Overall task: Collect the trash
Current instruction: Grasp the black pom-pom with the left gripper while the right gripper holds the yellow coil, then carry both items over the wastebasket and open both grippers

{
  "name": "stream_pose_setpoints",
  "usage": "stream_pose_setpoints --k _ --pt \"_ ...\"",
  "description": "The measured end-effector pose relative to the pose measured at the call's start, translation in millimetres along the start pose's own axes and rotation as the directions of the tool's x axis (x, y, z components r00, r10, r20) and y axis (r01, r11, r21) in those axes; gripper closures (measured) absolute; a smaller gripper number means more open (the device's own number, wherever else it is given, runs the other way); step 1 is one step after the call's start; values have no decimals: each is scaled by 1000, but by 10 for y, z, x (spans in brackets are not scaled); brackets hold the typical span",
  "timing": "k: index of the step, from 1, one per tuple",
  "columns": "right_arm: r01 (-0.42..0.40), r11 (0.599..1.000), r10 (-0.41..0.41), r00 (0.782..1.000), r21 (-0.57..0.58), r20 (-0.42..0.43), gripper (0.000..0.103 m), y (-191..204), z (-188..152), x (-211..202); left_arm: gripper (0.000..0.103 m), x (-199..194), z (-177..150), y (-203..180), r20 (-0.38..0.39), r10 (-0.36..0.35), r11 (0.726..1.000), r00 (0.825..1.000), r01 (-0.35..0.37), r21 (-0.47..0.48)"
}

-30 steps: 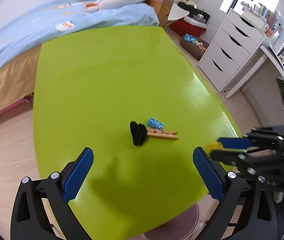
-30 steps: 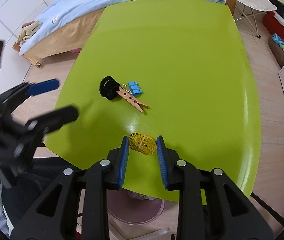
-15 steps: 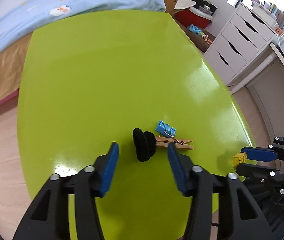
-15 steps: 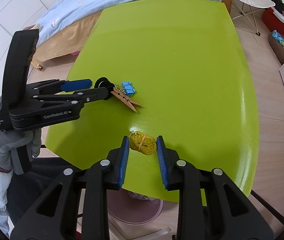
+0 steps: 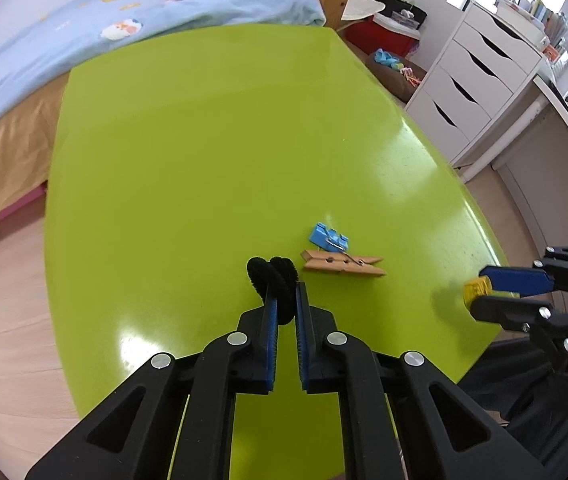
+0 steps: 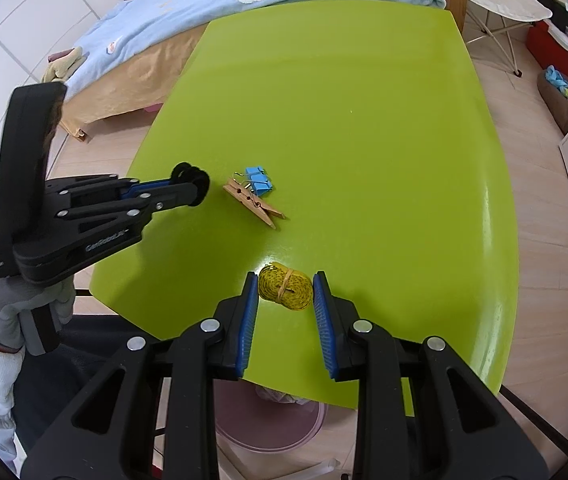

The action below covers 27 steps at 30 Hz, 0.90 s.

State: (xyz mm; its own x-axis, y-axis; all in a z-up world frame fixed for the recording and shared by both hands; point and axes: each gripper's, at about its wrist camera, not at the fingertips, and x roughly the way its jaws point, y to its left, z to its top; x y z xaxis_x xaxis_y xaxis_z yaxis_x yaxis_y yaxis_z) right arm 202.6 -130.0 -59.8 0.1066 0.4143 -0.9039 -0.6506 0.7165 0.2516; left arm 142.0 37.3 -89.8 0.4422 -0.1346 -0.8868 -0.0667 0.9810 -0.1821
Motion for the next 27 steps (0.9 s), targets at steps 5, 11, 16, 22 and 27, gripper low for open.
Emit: stream_pose_setpoints --k 5,11,16,22,27 --pt "4 999 -3 1000 -33 31 75 81 -77 -161 95 -269 -143 -130 35 15 999 999 -16 36" --pt "-1 998 6 997 -62 83 75 170 -231 -420 95 -579 -370 -278 73 6 998 997 -11 62" --pt "-3 995 14 993 -96 116 75 276 -409 -620 95 -852 -605 -436 119 -4 995 993 -8 97" --pt "7 990 14 990 -144 143 75 411 -666 -797 95 -1123 -838 -639 166 -23 992 986 1 129" --pt "17 985 9 989 -173 146 75 513 -896 -868 95 -1231 -1037 -749 177 -33 990 984 8 139"
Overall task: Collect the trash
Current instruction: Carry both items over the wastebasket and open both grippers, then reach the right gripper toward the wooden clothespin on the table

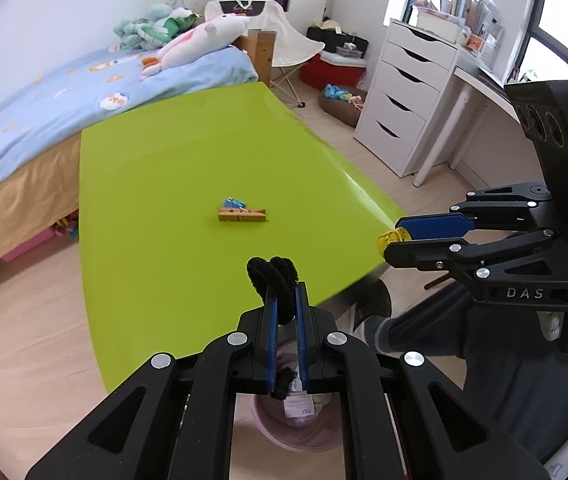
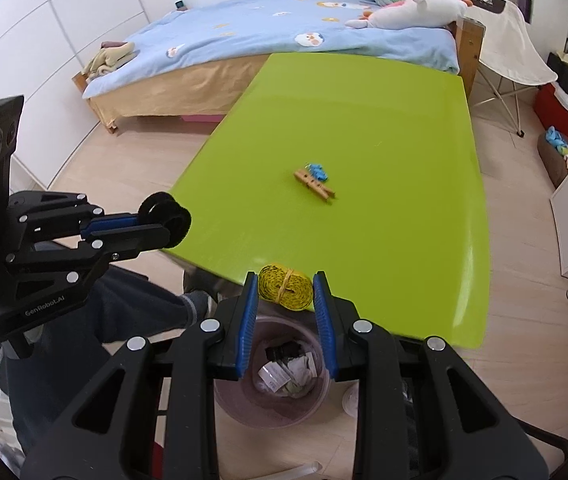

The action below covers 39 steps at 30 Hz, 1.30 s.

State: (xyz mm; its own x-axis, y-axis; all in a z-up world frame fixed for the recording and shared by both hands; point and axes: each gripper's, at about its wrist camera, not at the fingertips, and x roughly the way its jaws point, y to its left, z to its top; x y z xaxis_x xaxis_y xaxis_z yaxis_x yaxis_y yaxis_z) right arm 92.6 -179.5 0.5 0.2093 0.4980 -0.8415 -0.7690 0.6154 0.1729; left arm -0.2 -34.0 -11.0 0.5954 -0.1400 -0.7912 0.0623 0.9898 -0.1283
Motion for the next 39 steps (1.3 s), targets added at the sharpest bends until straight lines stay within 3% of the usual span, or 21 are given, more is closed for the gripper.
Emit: stream_pose_setpoints --k 7,16,17,20,23,29,31,32,33,36,39 --pt "-17 999 16 999 -34 -28 75 182 -296 -72 95 -91 -258 -108 -14 -12 1000 1000 11 -9" --pt "-104 994 100 991 -40 -91 74 337 -561 52 95 -167 -458 -149 -38 -29 999 999 28 -24" --pt "-109 993 106 990 -37 -95 69 332 -575 62 95 -165 -468 -157 -41 -32 999 999 31 -23" --pt "-109 994 106 991 -23 -80 32 305 -586 35 95 -153 -492 -185 -49 -43 999 998 42 -19" --pt "-97 995 96 993 -5 -61 13 259 -587 -19 95 -127 -509 -236 -58 -60 998 996 60 -9" --pt "-35 999 36 999 38 -26 8 100 -591 -156 94 -32 -528 -371 -90 -96 995 991 98 23" --pt "-29 998 30 999 47 -23 8 52 -592 -168 87 -5 -524 -393 -99 -106 994 989 109 26" --pt "-28 998 29 999 53 -20 7 29 -601 -180 74 15 -517 -397 -105 -110 993 988 114 26" --pt "-27 998 28 999 56 -19 7 11 -602 -183 49 33 -516 -400 -106 -109 993 988 113 25" --pt "-30 997 31 999 67 -15 6 -23 -632 -200 21 79 -530 -391 -105 -109 994 988 111 12" --pt "-32 997 33 999 73 -15 5 -45 -647 -199 13 127 -538 -360 -110 -90 996 990 91 -1"
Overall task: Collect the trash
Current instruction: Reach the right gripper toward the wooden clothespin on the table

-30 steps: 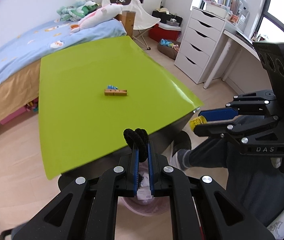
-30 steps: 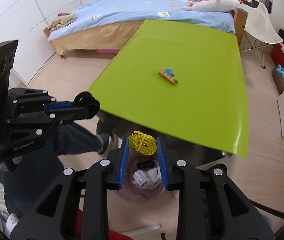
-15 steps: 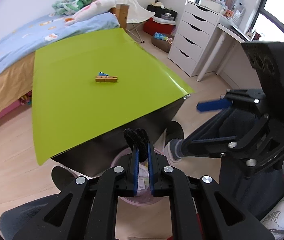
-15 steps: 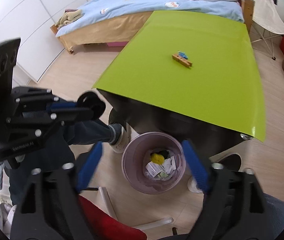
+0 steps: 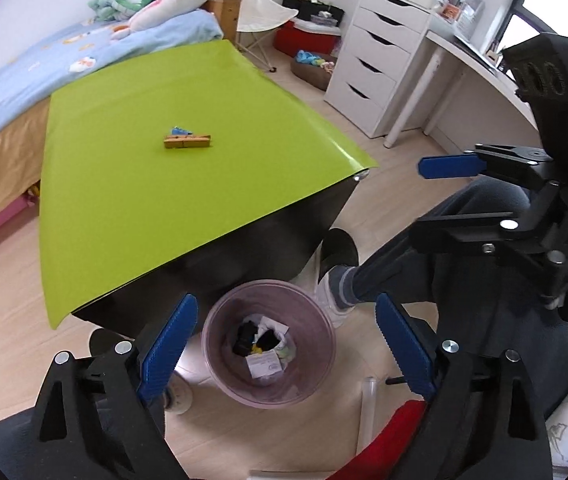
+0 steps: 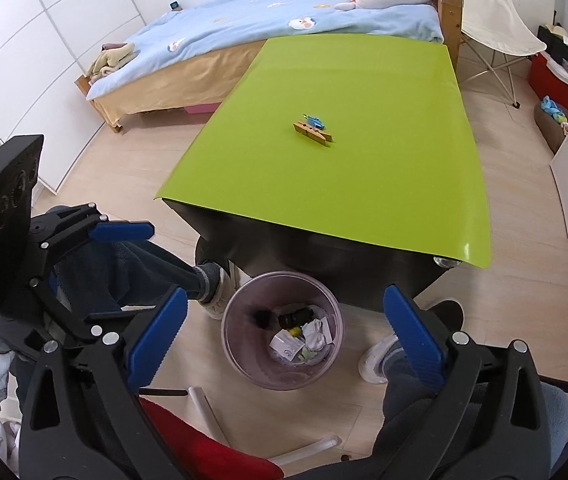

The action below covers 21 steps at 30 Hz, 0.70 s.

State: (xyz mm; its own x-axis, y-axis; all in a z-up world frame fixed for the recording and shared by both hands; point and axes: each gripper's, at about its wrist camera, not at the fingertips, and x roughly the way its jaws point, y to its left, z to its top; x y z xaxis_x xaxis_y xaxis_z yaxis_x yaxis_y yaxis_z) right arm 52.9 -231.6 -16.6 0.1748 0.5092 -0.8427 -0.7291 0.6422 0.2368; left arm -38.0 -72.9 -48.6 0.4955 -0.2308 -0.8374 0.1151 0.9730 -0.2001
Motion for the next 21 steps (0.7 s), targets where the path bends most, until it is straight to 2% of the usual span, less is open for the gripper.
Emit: stream_pose_setpoints --k 2,15,21 --pt "-3 1000 3 1000 3 -2 5 -11 -1 6 8 14 0 15 -1 10 1000 1000 -10 -8" --pt "-7 1000 7 1000 0 -2 3 -10 12 40 7 12 44 129 4 59 998 998 -58 -40" --pt "-10 1000 10 1000 -15 8 3 -22 173 64 7 14 114 230 18 80 996 997 -79 -45"
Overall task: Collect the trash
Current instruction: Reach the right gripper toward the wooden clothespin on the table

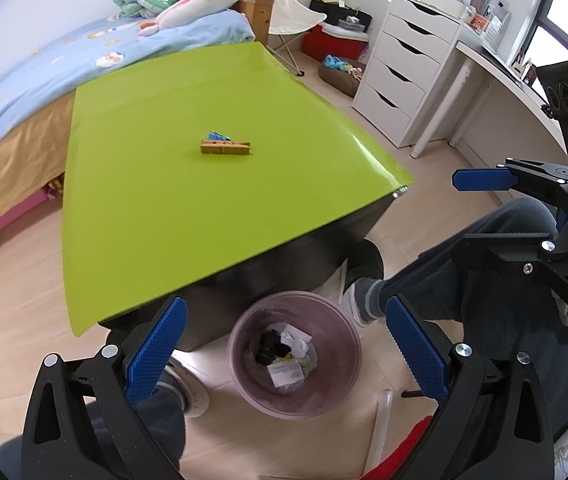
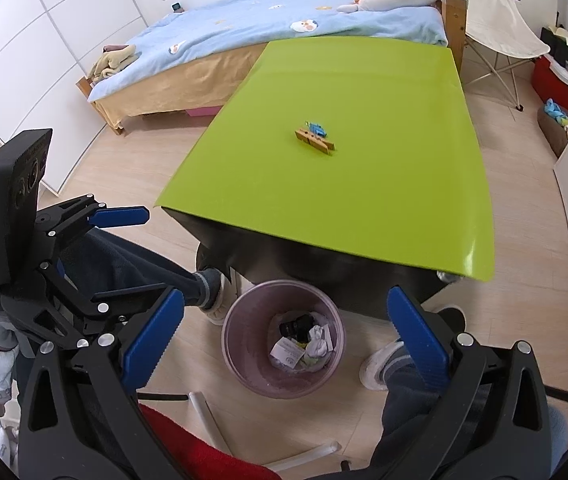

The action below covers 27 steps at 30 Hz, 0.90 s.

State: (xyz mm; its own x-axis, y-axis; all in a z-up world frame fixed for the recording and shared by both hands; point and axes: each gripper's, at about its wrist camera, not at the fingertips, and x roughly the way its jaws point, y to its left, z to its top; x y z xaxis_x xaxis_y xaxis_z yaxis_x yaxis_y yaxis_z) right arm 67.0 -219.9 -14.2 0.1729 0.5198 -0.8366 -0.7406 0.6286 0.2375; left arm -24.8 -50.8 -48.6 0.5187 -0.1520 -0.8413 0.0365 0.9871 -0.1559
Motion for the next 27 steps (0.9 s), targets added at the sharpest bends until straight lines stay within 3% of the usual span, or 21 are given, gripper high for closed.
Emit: stream_pose_setpoints --k 13,25,27 --pt "0 991 -5 999 -136 -33 3 -55 783 397 7 45 341 331 36 46 999 998 -45 -15" --pt "62 937 -114 984 -343 -136 4 -105 1380 1344 7 103 473 551 36 56 998 998 -55 -41" --pt "60 926 -128 979 -374 -160 11 -113 1426 1486 7 114 485 580 36 56 997 998 -55 -48"
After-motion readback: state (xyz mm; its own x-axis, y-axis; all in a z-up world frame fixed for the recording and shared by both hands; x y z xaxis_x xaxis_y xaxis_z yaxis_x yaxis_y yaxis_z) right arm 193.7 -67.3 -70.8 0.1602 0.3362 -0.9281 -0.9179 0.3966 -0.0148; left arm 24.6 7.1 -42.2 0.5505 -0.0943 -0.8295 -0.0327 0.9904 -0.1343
